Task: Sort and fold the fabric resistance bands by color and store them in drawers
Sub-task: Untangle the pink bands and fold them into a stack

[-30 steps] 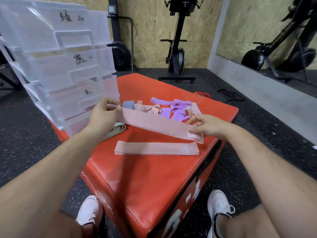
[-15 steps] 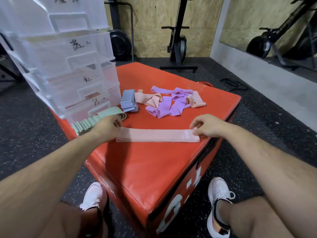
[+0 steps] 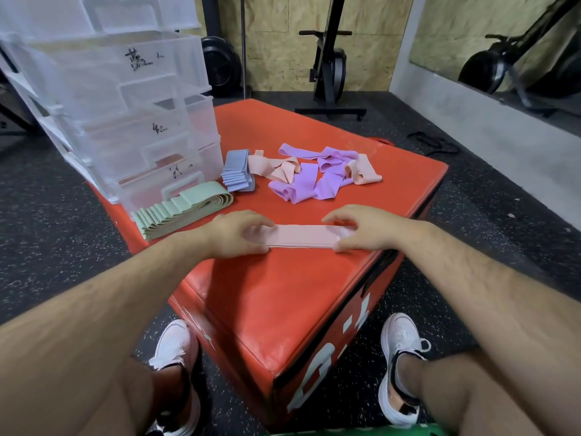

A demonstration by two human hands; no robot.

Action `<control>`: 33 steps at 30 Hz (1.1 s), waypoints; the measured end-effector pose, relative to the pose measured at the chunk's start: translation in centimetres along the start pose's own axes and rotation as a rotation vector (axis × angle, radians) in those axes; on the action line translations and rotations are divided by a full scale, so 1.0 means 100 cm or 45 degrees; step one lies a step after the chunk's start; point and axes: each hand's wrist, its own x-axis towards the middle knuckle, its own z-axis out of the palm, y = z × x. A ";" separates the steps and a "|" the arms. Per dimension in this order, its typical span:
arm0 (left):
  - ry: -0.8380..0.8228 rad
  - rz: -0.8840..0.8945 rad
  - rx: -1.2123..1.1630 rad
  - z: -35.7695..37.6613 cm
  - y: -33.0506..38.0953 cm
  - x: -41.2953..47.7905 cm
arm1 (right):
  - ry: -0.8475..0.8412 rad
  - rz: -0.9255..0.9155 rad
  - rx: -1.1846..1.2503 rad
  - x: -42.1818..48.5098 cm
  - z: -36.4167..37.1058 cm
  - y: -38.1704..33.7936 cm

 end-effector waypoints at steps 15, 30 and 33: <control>0.077 -0.021 0.032 -0.003 0.013 0.019 | 0.135 0.020 -0.085 0.018 0.004 -0.007; 0.387 -0.251 0.031 -0.020 0.008 0.100 | 0.384 0.138 0.031 0.163 0.018 -0.073; 0.370 -0.286 0.041 -0.021 0.004 0.103 | 0.329 0.231 0.051 0.172 0.022 -0.067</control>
